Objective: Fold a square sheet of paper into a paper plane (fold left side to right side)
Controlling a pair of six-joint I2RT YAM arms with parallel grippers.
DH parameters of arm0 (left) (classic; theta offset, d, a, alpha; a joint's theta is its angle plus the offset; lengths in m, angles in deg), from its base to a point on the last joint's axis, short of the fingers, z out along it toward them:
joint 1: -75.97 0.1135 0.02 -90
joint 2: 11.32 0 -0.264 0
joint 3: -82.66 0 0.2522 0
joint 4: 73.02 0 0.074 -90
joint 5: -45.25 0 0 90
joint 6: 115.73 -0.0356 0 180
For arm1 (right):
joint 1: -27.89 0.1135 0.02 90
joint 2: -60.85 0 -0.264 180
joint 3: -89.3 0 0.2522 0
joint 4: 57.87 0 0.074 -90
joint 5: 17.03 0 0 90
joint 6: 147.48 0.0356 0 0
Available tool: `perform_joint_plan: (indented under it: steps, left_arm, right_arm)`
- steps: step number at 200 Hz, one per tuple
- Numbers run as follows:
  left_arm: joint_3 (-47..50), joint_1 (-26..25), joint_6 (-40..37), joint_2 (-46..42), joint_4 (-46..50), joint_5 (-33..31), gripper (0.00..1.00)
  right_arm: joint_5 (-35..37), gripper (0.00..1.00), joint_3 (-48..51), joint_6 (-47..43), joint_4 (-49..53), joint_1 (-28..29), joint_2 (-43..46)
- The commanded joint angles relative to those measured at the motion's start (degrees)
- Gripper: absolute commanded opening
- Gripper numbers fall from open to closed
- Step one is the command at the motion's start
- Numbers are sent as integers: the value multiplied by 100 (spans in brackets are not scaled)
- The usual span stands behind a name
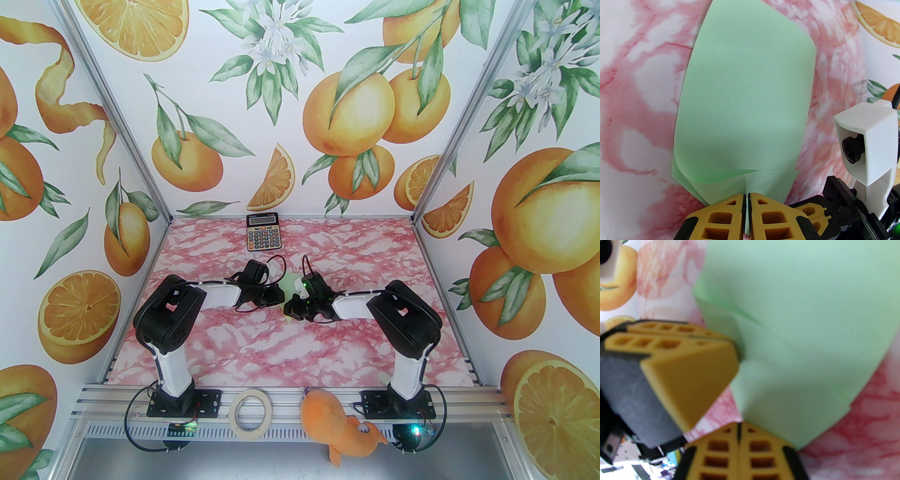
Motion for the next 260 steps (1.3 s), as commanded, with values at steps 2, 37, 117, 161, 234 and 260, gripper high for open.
perform_joint_plan:
  steps: [2, 37, 117, 161, 234, 260]
  left_arm:
    - [-125, 32, -62, 146, 224, -225, 13]
    - [-208, 181, -175, 219, 230, -208, 13]
    - [-732, 613, -490, 527, 426, -116, 14]
    - [-1123, 809, -692, 746, 604, -81, 15]
    - [-1519, 1147, -895, 773, 843, 84, 17]
    - [-1413, 1148, -744, 339, 832, 199, 22]
  right_arm:
    - [176, 0, 285, -277, 385, -30, -153]
    - [228, 0, 434, -348, 429, -12, -229]
    - [306, 0, 551, -365, 498, 85, -348]
    - [338, 0, 568, -366, 547, 98, -330]
    - [314, 0, 462, -383, 585, 85, -162]
    - [344, 2, 223, -469, 747, 87, 111]
